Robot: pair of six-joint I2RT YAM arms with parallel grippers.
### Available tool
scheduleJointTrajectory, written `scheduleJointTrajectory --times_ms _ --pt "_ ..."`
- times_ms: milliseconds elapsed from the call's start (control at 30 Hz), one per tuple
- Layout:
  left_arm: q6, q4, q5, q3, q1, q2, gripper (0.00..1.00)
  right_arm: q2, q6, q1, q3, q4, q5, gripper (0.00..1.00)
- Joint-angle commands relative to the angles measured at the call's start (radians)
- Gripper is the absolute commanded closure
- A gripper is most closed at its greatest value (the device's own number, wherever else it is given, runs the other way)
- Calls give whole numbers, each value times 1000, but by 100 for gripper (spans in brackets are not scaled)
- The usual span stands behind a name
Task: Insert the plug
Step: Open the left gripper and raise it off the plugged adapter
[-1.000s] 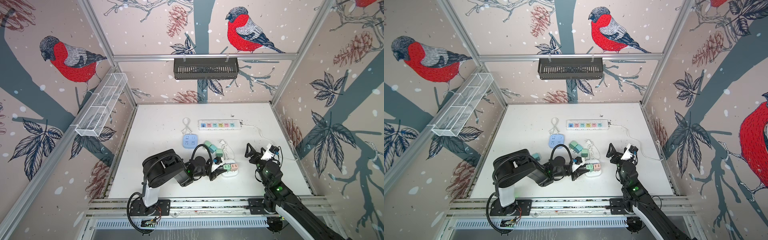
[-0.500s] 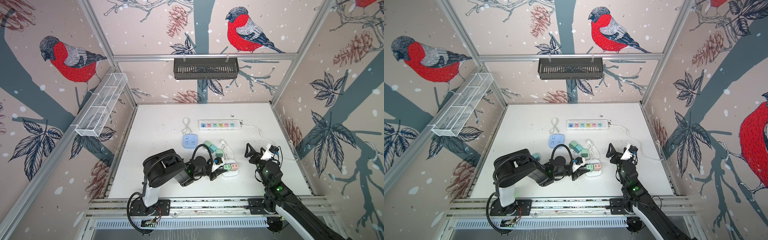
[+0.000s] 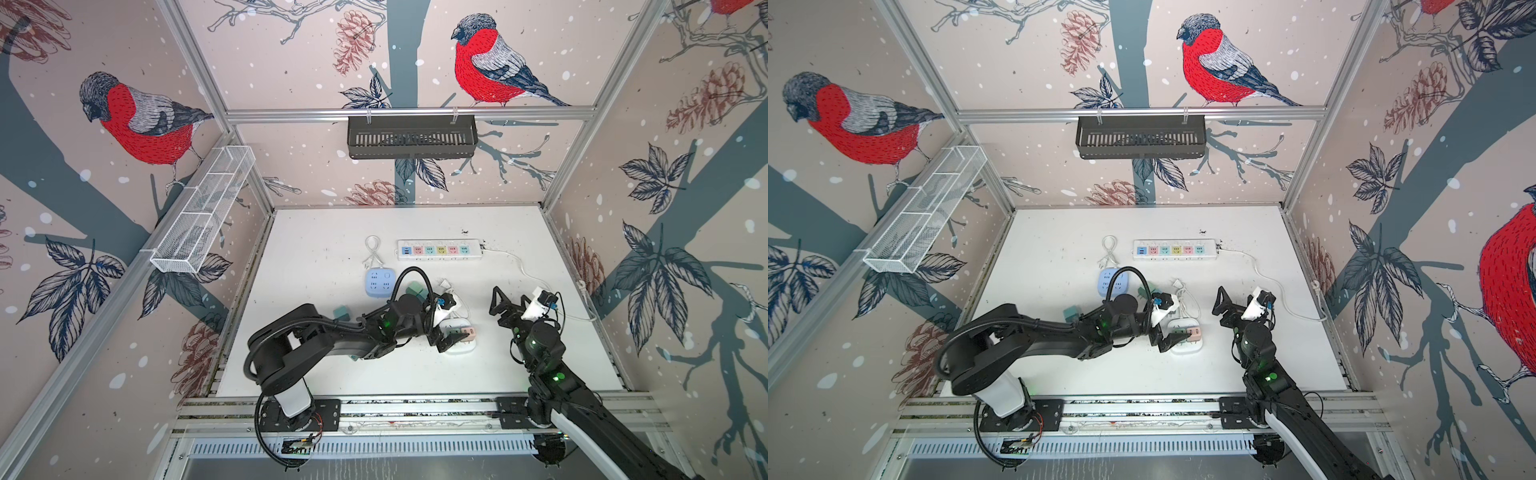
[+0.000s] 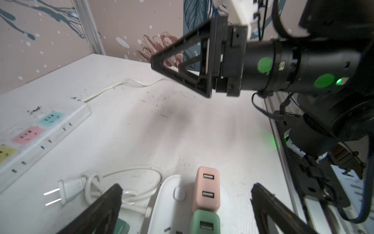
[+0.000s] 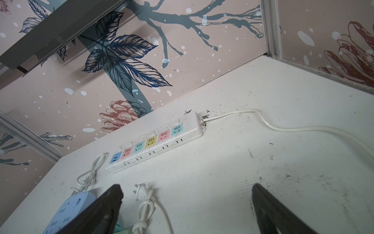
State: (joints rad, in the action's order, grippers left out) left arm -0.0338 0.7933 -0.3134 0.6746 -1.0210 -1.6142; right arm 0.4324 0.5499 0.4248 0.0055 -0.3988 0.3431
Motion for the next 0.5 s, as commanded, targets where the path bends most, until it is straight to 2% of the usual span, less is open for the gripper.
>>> scheduleJointTrajectory --times_ms 0,100,233,333,400,467 --pt "43 -55 47 -28 1 111 1 0 8 0 1 -25 -8 0" --pt "82 -109 187 -68 1 229 1 0 6 -4 0 -26 -14 0" --pt "148 -234 505 -133 2 384 1 10 4 -7 -1 -34 -20 0" --pt "209 -253 745 -219 34 489 1 31 8 -7 3 -41 -23 1" --pt "325 -294 826 -267 124 560 1 54 8 -9 11 -47 -23 3" --pt "465 -356 827 -283 246 598 1 78 12 -8 22 -46 -17 3"
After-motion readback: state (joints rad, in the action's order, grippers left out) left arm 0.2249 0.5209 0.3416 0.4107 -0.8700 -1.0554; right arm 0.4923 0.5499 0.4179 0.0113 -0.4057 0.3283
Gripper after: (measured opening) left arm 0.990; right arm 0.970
